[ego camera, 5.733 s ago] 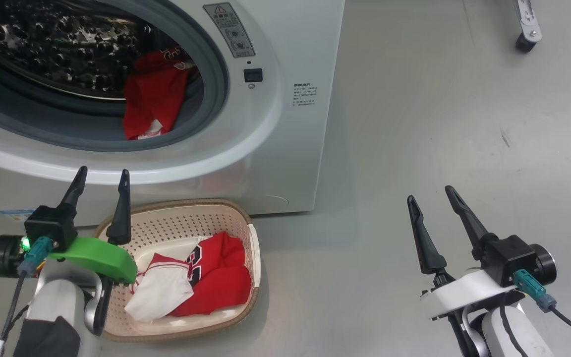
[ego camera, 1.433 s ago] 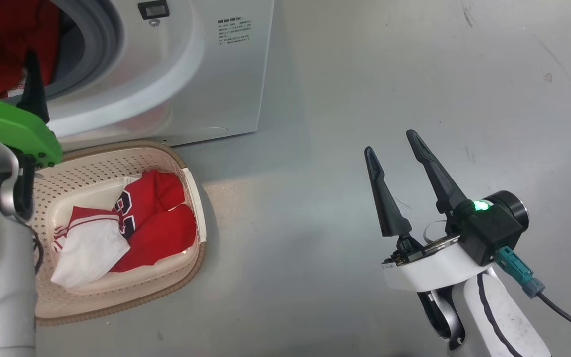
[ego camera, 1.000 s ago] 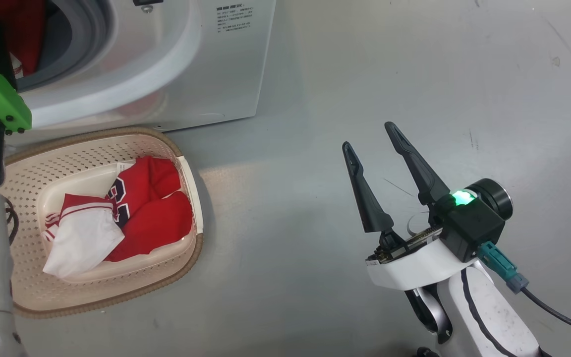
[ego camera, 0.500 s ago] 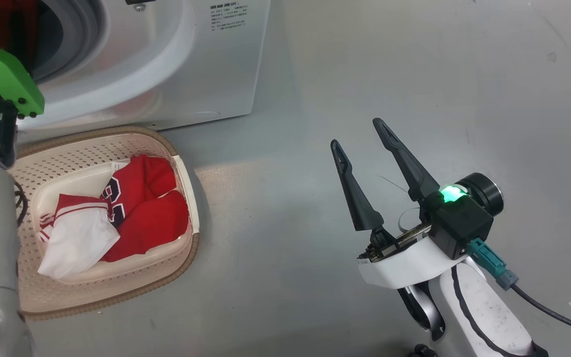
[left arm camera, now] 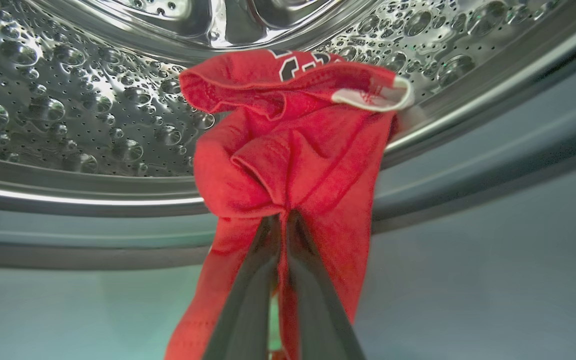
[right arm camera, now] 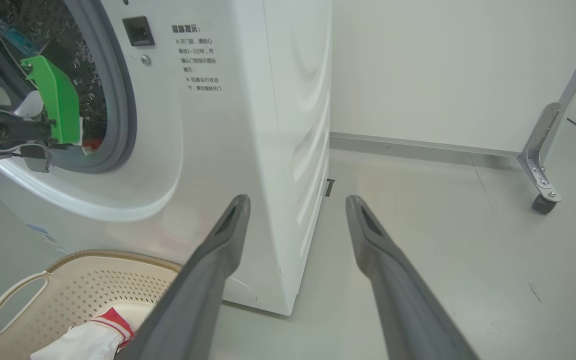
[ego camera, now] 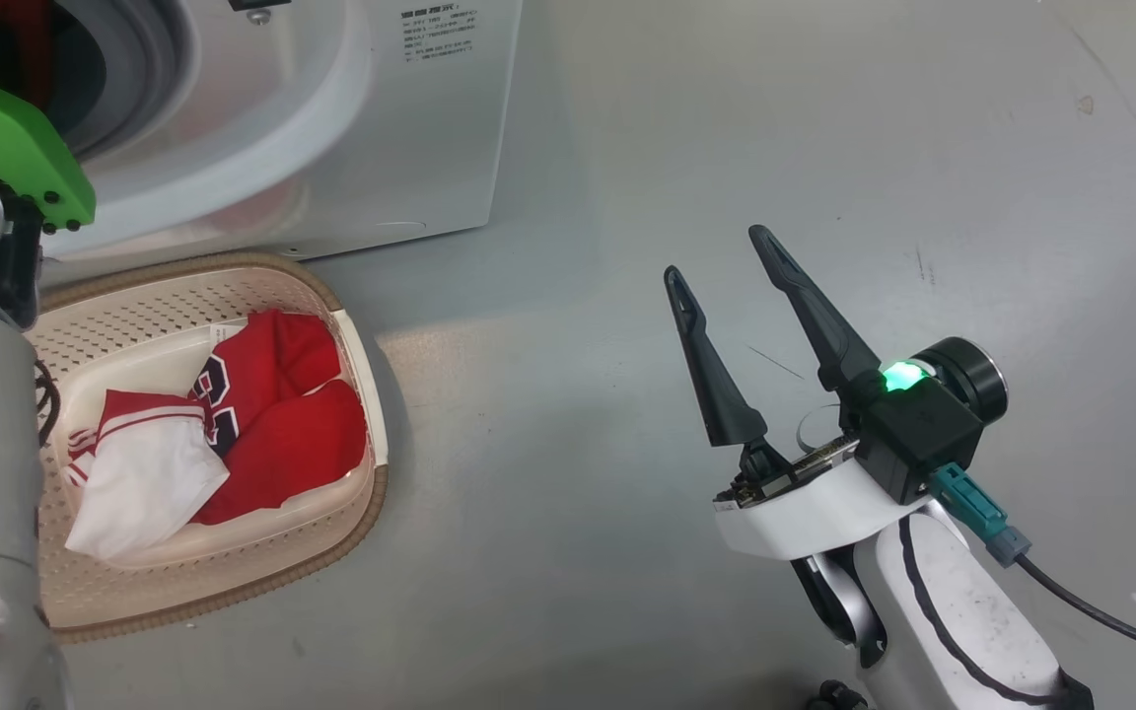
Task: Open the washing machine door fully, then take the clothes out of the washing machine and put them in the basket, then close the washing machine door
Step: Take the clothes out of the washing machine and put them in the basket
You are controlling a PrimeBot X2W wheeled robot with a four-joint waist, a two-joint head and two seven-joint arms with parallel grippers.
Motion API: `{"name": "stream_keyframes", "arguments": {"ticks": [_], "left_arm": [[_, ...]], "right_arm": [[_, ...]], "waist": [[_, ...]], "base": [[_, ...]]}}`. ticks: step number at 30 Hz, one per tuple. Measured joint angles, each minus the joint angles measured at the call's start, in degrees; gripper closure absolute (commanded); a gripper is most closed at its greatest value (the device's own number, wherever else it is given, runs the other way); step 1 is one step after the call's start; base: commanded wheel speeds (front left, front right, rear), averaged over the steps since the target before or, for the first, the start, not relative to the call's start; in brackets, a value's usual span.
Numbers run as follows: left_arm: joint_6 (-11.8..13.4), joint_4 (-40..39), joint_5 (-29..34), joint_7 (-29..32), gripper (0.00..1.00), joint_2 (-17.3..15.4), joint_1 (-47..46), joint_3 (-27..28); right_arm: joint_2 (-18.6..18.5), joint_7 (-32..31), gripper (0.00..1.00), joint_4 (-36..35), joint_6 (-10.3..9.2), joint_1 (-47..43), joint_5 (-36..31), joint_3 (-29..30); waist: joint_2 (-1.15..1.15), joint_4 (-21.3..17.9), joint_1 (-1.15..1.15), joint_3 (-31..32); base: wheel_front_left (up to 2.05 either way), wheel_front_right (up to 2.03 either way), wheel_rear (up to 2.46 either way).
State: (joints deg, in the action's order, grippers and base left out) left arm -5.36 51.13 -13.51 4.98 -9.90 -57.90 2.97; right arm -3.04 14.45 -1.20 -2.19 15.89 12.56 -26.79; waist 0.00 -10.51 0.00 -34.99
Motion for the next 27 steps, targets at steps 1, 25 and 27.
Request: {"name": "stream_keyframes", "arguments": {"ticks": [1,25,27], "left_arm": [[-0.02,0.31,0.0,-0.53,1.0,0.13,-0.02,-0.16],[-1.53,7.47,-0.07,-14.3,1.0,3.67,5.28,-2.82],[-1.54,7.72,-0.1,-15.39,1.0,4.02,6.12,-3.26]], "right_arm": [[0.0,0.0,0.0,0.09,-0.05,0.12,0.0,0.3],[-2.36,0.01,0.0,3.99,-0.05,-0.35,-0.67,4.97],[-2.58,0.01,0.0,4.2,-0.05,-0.99,-0.66,5.61]], "waist": [[0.0,0.09,0.0,0.07],[0.0,5.82,-0.01,9.25],[0.0,6.49,0.0,10.44]], "base": [[0.0,0.0,0.0],[0.0,0.0,0.0],[0.0,0.0,0.0]]}}
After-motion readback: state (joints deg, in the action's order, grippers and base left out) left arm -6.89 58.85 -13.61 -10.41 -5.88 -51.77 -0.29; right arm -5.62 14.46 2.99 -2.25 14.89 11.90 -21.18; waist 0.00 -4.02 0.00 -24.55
